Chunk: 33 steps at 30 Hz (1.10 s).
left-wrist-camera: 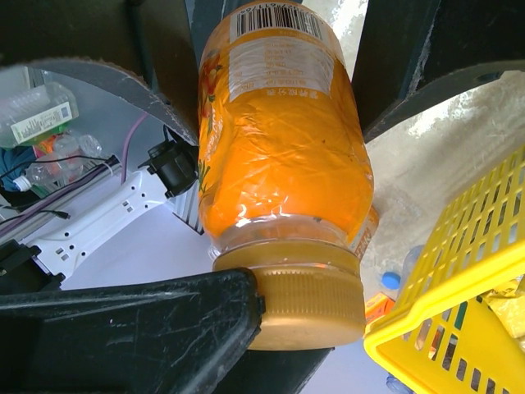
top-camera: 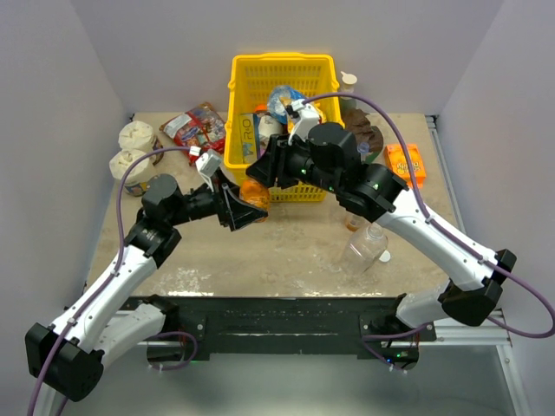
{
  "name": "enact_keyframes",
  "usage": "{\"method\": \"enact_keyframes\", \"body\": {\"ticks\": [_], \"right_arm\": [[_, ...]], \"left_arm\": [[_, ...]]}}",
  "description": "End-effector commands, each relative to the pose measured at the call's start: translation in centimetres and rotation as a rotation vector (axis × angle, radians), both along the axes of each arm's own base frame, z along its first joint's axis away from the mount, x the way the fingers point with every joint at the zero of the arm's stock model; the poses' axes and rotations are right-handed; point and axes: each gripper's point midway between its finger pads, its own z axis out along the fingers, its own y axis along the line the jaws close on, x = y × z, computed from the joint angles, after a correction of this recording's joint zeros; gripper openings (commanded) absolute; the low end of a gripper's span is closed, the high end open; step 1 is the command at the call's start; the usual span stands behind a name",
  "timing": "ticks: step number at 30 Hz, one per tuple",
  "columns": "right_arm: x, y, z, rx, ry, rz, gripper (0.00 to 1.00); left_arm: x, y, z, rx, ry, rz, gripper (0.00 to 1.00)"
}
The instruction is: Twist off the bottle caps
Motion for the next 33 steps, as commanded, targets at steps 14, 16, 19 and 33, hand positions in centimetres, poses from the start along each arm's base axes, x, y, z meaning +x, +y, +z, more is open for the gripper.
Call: {"method": "enact_keyframes", "body": {"ticks": [14, 16, 19, 33], "right_arm": [[-4.6, 0.3, 3.5, 0.148, -0.159, 0.370, 0.00], [-5.3, 0.1, 3.6, 0.183, -0.152, 0.440, 0.00], [-5.8, -0.5, 3.7, 0.242, -0.140, 0.522, 0.00], [-6.3, -1.2, 5.7, 0.294, -0.165, 0.587, 0.21]], "left_arm": [[-4.0, -0.8, 5.3, -0.073, -0.112, -0.245, 0.43], [-4.6, -0.7, 5.6, -0.074, -0.111, -0.274, 0.43], [-5.5, -0.6, 5.6, -0.074, -0.110, -0.309, 0.43], [-7.1, -0.3, 5.6, -0.099, -0.068, -0.366, 0.43]]}}
